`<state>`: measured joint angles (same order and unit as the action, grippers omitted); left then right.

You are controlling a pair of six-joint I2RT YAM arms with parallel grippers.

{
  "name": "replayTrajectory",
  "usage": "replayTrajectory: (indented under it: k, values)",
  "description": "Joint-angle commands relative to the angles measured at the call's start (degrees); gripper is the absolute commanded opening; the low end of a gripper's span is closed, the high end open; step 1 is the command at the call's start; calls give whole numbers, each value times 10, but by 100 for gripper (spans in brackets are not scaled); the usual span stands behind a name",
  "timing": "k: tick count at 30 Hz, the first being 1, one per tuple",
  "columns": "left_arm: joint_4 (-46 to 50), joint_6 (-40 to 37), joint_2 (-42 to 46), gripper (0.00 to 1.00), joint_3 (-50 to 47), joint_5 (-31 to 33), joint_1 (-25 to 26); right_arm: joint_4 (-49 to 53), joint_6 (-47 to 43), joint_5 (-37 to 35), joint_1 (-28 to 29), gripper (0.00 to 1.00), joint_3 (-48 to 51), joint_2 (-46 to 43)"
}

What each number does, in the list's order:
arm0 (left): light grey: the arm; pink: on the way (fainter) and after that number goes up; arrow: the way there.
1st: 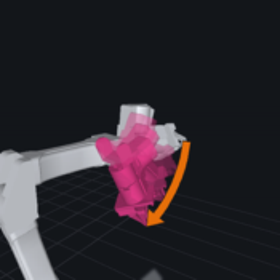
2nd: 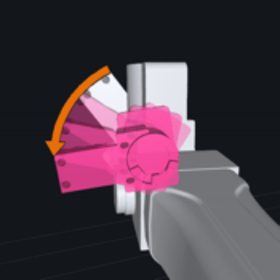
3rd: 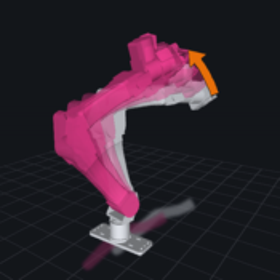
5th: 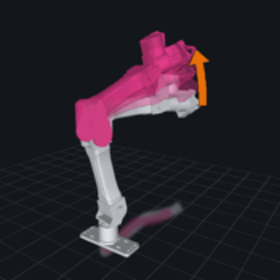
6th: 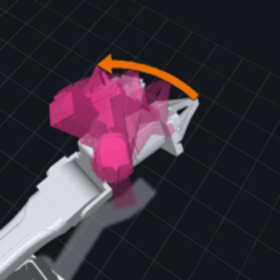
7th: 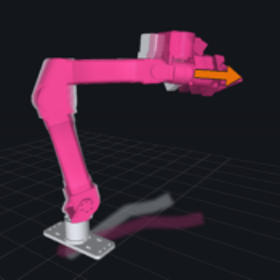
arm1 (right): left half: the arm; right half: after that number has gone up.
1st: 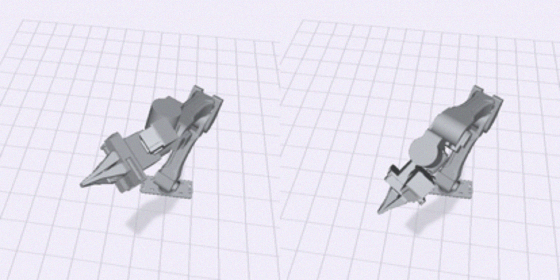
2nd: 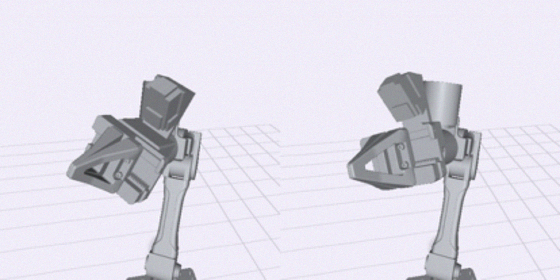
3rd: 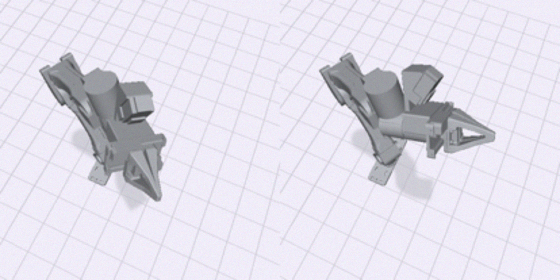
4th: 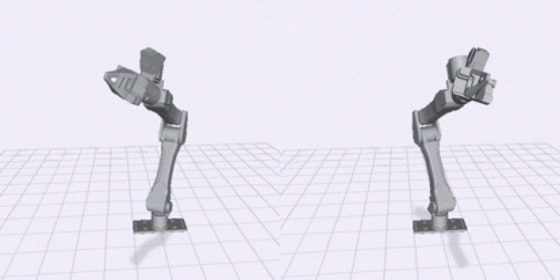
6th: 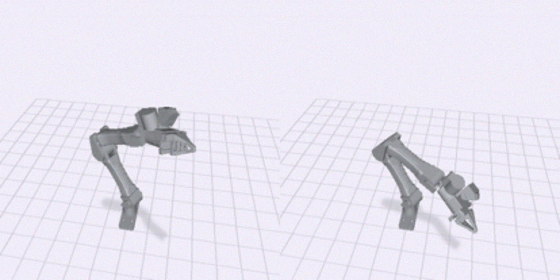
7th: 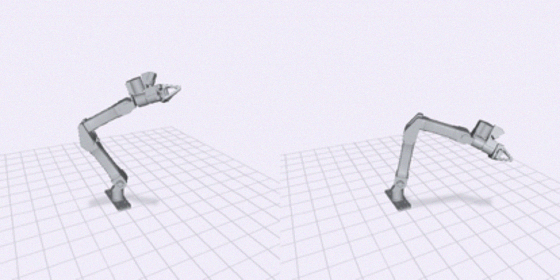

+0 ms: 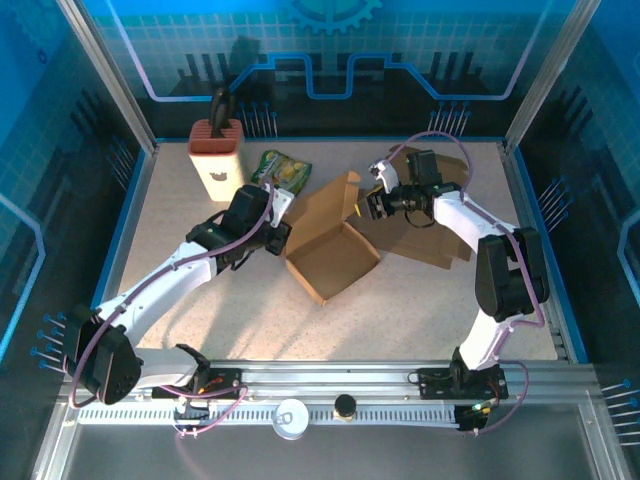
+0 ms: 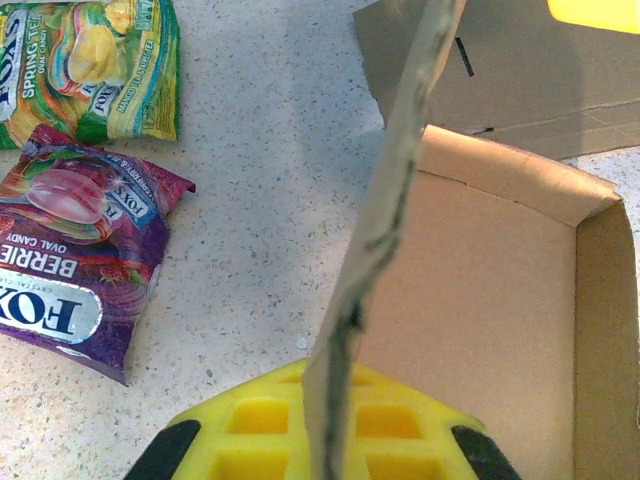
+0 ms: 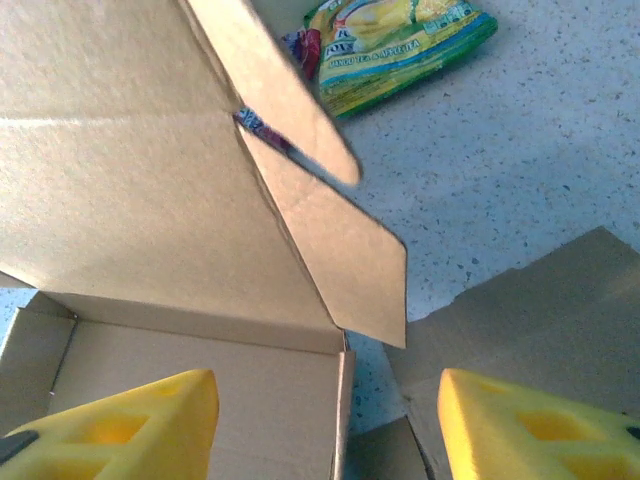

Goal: Fold the paper box

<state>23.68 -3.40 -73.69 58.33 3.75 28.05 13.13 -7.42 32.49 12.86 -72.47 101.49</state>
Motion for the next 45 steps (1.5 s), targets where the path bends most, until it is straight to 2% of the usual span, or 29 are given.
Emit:
replayTrajectory:
  k: [1, 5, 9, 12, 18, 20, 25, 29, 34, 38, 45]
  values:
    - [-8, -12, 0, 0, 0, -15, -4, -20, -11, 23, 6, 62, -18, -7]
    - [-6, -9, 4, 0, 1, -20, -6, -37, -4, 40, -9, 68, -24, 5]
    - [-5, -7, 7, 0, -2, -22, -8, -73, 10, 98, -29, 70, -36, 32]
    - [-6, -7, 4, 0, -2, -23, -9, -54, -10, 135, -27, 70, -67, 61]
    - [-6, -8, 0, 0, -2, -22, -9, -32, -38, 138, -18, 70, -100, 95]
    - [-7, -8, -1, 0, -2, -21, -10, -24, -42, 141, -19, 65, -105, 99]
    - [-8, -8, -11, 0, 1, -21, -11, -29, -43, 132, -15, 41, -94, 84]
    - [-8, -6, -15, 0, 1, -16, -11, -16, -46, 126, -8, 30, -100, 79]
    - [-10, -5, -15, 0, -1, -15, -13, -4, -55, 108, 0, 28, -103, 75]
    - [-11, -4, -14, 0, -1, -14, -14, -10, -51, 115, 2, 32, -102, 81]
    - [-13, 0, -17, 0, -1, -15, -16, -32, -41, 95, 11, 19, -85, 70]
